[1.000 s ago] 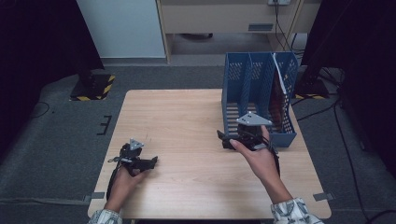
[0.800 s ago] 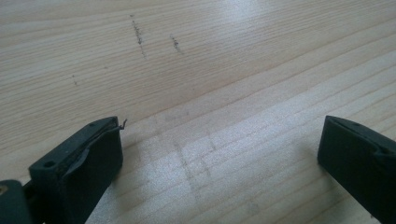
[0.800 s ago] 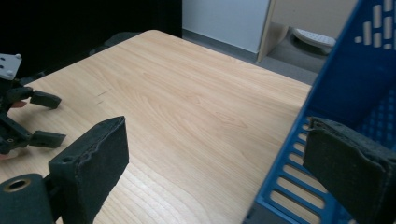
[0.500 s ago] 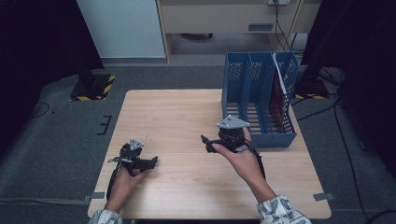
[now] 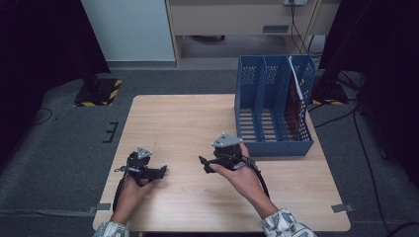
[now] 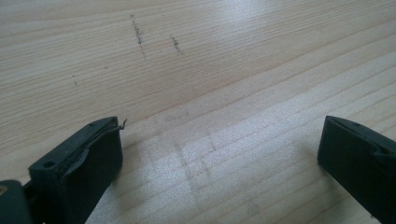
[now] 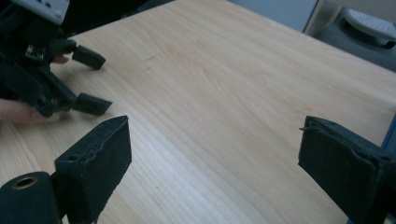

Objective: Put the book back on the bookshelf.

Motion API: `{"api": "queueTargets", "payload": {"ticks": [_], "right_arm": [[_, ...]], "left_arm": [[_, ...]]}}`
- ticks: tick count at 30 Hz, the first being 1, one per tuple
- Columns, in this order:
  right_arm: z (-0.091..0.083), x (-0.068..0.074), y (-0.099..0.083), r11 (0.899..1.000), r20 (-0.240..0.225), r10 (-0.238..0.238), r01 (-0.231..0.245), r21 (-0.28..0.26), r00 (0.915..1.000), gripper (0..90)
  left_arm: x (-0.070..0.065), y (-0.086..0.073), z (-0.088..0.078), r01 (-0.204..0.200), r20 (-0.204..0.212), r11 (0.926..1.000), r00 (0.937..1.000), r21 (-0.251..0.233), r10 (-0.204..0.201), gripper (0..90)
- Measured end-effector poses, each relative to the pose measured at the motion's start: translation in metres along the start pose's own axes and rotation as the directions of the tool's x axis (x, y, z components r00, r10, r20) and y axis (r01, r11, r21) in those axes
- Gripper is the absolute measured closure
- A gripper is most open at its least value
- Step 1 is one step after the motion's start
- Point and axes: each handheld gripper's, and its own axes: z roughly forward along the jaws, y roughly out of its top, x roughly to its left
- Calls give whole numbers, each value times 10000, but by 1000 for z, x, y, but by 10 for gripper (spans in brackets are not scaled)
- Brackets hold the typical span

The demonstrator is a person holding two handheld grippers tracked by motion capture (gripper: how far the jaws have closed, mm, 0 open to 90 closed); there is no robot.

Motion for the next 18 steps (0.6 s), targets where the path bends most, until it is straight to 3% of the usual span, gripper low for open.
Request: {"api": "queueTargets", "payload": {"ticks": [18], "right_arm": [[34, 23, -53, 9938, -364, 285, -244, 1086, 9989, 138]], "left_arm": [[0, 0, 0, 1, 2, 10000, 10000, 6, -1, 0]]}}
